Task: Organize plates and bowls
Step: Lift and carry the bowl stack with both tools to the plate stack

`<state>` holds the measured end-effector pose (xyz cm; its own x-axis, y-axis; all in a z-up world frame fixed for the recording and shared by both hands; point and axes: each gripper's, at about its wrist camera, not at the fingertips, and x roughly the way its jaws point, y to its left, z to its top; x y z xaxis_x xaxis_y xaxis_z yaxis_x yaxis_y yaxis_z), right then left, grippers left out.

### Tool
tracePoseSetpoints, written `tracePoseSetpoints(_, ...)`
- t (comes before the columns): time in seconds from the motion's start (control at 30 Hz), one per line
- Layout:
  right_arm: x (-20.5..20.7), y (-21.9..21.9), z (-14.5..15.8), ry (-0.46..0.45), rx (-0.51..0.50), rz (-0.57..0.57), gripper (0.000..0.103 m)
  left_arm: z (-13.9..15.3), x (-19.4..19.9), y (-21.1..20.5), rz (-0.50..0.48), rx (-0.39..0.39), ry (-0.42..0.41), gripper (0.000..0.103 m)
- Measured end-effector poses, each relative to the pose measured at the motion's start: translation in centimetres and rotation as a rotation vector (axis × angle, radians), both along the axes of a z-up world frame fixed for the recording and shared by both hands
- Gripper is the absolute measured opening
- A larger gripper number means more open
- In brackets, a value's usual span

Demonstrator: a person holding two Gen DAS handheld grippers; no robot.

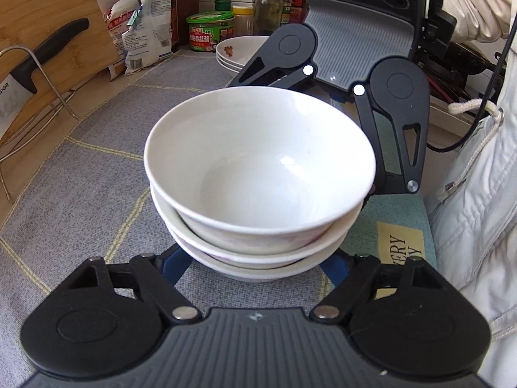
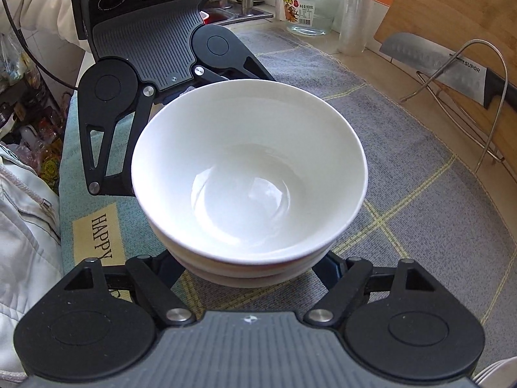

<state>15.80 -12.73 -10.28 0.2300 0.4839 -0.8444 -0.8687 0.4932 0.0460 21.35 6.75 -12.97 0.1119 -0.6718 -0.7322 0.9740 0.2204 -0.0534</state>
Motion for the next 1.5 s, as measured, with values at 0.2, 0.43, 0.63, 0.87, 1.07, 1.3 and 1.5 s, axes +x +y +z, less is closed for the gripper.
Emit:
tracePoseSetpoints(0.2,-0.2,0.3,0.0,-0.015,-0.01,0.002,0.086,0.1,0.1,-0.1,-0.014,0.008,-0.011,0.084)
tracePoseSetpoints(0.43,-0.3,0.3,0.1,-0.022,-0.014,-0.007,0.086,0.2,-0.2,0.0,-0.007,0.012,-0.024,0.083)
tracePoseSetpoints(0.63,-0.5,0.5,0.4,-0.034,-0.025,-0.004,0.086,0.4,-0.2,0.0,-0.003,0.018,-0.024,0.083)
tracePoseSetpoints(0.87,-1.0,-0.2,1.3,-0.037,-0.019,-0.008,0.086,1.5,-0.6,-0.5,-0.006,0.022,-0.045,0.083)
tracePoseSetpoints(1.07,-1.5,-1.8,2.7,-0.051,-0.02,-0.015,0.086,2.6,-0.7,-1.8,-0.014,0.021,-0.063,0.083)
tracePoseSetpoints(1.3,-1.6,-5.0,3.7,-0.064,-0.039,-0.063,0.086,3.2,-0.3,-5.1,-0.057,0.017,-0.1,0.083)
tracePoseSetpoints(1.5,-2.2,-8.4,5.0,-0.086,-0.056,-0.119,0.086,4.1,-0.1,-8.8,-0.117,-0.005,-0.116,0.083)
